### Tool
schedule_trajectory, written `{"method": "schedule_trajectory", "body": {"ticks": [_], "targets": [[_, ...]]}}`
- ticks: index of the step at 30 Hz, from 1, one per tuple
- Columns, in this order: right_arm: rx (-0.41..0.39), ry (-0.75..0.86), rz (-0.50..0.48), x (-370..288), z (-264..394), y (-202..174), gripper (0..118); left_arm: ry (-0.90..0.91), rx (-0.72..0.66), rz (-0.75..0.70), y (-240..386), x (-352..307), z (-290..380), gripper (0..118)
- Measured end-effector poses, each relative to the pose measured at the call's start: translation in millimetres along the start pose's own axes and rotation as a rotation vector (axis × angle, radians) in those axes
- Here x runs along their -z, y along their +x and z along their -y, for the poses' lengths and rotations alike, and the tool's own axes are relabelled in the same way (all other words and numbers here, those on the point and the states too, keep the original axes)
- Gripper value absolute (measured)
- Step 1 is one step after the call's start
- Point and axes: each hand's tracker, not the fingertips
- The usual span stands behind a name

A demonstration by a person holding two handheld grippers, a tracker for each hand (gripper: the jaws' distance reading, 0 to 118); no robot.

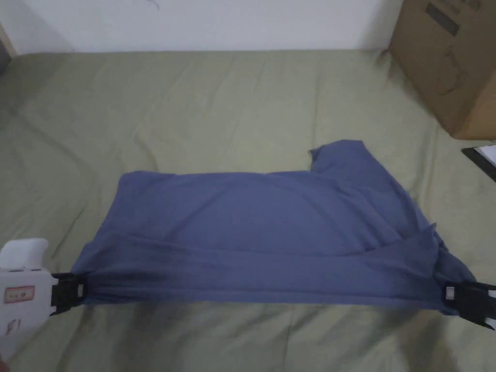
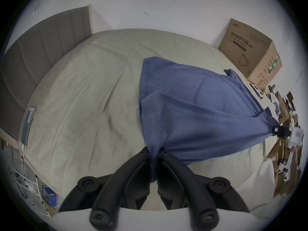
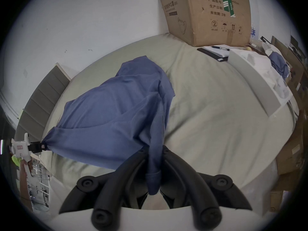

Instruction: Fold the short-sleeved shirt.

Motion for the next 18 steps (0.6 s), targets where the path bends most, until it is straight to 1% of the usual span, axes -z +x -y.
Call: {"method": "schedule_trajectory", "body": {"ticks": [2, 4, 6, 7, 8, 9, 10, 11, 12, 13, 14, 16, 17, 18], "targets": [[-0.007, -0.024, -0.001, -14.8, 10.7, 4.7, 8, -0.012, 0.018, 0.011, 2.4, -9.1, 13.8, 5], [0.007, -0.063, 0.012, -23.2, 30.6, 8.1, 8, -0.032, 0.045, 0.012, 7.1, -11.8, 32.5, 5], [0.008, -0.102, 0.002, -22.1, 52.1, 9.5, 8, -0.065, 0.072, -0.031, 10.5, -10.3, 50.0, 5], [0.003, -0.118, 0.006, -18.7, 61.5, 10.2, 9, -0.068, 0.067, -0.026, 10.0, -7.1, 58.8, 5], [0.002, -0.117, 0.014, -14.7, 68.6, 11.6, 11, -0.078, 0.056, -0.016, 8.7, -4.1, 65.4, 5], [0.010, -0.125, 0.027, -9.5, 72.9, 13.3, 25, -0.090, 0.043, 0.002, 5.7, 0.7, 70.6, 5], [0.027, -0.156, 0.059, -3.7, 73.8, 13.7, 59, -0.094, 0.045, -0.006, 5.0, 4.1, 72.2, 15], [0.034, -0.177, 0.101, -0.1, 74.4, 14.4, 88, -0.095, 0.041, -0.023, 4.7, 4.6, 72.4, 38], [0.044, -0.160, 0.092, -1.6, 74.4, 14.1, 102, -0.091, 0.031, -0.052, 3.6, 3.1, 69.7, 71], [0.052, -0.133, 0.077, -6.2, 72.4, 15.0, 105, -0.088, 0.026, -0.055, 1.5, 1.4, 65.8, 105], [0.053, -0.099, 0.060, -12.0, 66.2, 14.8, 105, -0.070, 0.013, -0.055, -0.3, -4.4, 61.3, 114], [0.032, -0.058, 0.070, -21.8, 49.9, 9.8, 104, 0.008, -0.008, -0.011, 1.3, -23.6, 44.2, 114], [0.016, -0.040, 0.073, -25.0, 41.7, 7.1, 101, 0.033, -0.012, 0.003, 3.1, -30.7, 33.8, 113], [0.003, -0.023, 0.064, -28.7, 29.7, 4.7, 91, 0.063, -0.016, 0.013, 7.7, -37.0, 22.0, 108]]}}
